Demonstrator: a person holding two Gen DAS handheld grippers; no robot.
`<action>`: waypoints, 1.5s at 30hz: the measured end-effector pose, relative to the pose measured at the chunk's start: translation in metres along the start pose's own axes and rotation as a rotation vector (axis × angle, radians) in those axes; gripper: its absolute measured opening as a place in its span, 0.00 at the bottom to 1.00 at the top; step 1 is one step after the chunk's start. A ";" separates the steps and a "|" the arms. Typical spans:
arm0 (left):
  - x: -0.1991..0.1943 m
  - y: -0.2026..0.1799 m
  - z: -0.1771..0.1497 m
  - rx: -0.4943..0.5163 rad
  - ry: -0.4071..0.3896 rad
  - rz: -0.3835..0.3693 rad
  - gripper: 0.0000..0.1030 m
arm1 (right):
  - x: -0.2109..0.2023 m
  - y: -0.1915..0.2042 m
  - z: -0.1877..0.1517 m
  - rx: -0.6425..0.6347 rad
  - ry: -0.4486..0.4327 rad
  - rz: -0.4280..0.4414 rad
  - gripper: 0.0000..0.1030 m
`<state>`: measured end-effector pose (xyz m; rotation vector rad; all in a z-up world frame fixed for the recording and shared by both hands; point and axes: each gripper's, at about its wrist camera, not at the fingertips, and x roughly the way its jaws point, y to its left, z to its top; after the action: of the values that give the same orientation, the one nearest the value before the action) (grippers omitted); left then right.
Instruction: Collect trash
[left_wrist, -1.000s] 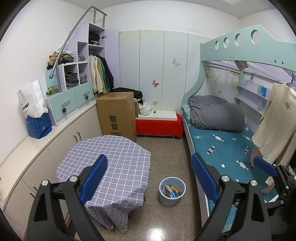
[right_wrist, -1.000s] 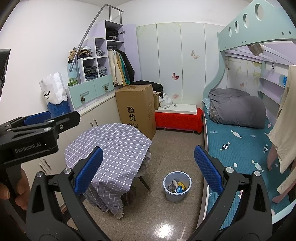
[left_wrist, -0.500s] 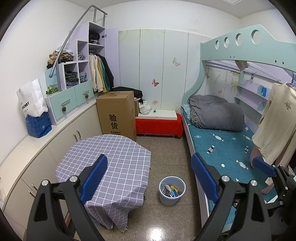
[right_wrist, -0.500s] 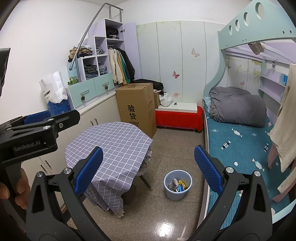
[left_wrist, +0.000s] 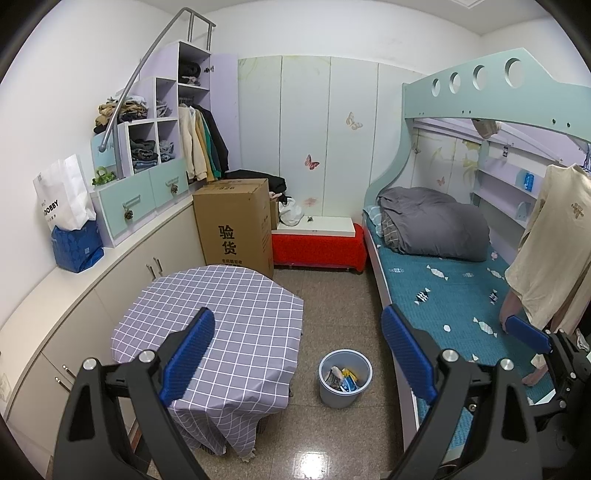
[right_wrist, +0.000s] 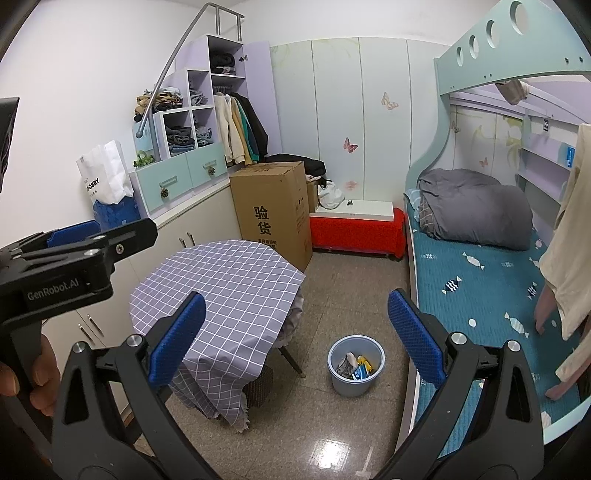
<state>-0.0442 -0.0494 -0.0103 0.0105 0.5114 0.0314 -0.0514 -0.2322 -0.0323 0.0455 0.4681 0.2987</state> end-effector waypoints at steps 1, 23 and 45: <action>0.000 0.000 0.000 0.000 0.000 0.000 0.87 | 0.000 0.000 0.000 0.000 0.000 0.000 0.94; 0.015 0.013 -0.005 -0.010 0.021 0.004 0.87 | 0.018 0.002 -0.003 -0.003 0.025 0.001 0.94; 0.039 0.041 0.005 -0.021 0.059 -0.003 0.87 | 0.045 0.023 0.000 -0.006 0.058 -0.007 0.94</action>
<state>-0.0094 -0.0072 -0.0245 -0.0121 0.5702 0.0347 -0.0198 -0.1967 -0.0493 0.0294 0.5246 0.2952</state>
